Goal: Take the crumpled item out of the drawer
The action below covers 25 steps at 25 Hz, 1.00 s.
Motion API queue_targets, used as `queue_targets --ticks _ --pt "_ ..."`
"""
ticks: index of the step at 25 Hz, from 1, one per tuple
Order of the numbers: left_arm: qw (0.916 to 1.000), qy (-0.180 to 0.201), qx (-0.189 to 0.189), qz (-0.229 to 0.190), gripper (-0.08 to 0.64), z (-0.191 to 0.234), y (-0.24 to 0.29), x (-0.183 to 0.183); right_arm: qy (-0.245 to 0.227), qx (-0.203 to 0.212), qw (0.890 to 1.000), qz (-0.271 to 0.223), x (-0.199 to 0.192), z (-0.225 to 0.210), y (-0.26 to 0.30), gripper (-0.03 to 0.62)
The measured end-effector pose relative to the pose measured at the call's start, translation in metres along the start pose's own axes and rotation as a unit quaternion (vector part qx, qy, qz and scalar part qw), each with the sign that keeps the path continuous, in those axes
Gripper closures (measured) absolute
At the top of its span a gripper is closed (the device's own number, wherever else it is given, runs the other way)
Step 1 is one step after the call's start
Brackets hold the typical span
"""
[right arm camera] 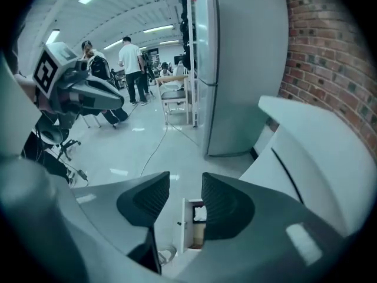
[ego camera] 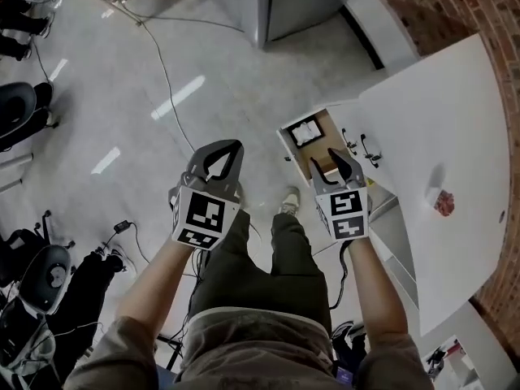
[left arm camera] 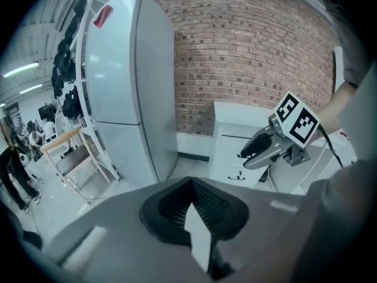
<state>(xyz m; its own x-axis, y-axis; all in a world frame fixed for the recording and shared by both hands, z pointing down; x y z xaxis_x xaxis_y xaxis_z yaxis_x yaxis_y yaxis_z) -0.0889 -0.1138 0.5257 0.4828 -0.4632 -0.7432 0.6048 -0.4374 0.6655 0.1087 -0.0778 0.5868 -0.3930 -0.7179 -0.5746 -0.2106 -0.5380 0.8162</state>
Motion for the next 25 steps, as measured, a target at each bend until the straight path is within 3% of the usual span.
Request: queue_targets --ticks 3,8,15,19,25 --pt "0.9998 -0.016 -0.001 0.009 0.56 0.003 0.028 -0.038 -0.001 0.0 1.0 0.016 -0.027 0.003 0.043 0.396" --pt "0.997 -0.076 -0.016 0.001 0.56 0.012 0.075 -0.099 -0.01 0.002 0.999 0.049 -0.078 0.005 0.109 0.397" --pt "0.9983 -0.051 -0.014 0.027 0.56 0.03 0.145 -0.178 -0.011 -0.005 0.996 0.083 -0.143 0.004 0.2 0.397" --pt "0.9968 -0.072 -0.021 0.028 0.56 0.035 0.179 -0.219 -0.013 0.01 0.994 0.107 -0.182 0.002 0.249 0.399" --pt "0.9967 -0.073 -0.02 0.03 0.56 0.052 0.224 -0.27 -0.028 0.002 0.992 0.127 -0.227 -0.004 0.319 0.397"
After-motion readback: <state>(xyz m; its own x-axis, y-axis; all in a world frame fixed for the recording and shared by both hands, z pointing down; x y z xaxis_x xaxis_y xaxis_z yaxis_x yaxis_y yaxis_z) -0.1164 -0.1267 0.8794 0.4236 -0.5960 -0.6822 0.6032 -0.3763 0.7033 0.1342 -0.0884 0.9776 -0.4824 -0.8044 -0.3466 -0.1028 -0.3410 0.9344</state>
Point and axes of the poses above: the fingertips, and each gripper's own axes: y forward along the fingers, z to its left, x out of its top, the point moved 4 cm from there along -y, backward along the fingers, and after that the axes turned 6 degrees about -x, right-handed, at the moved point
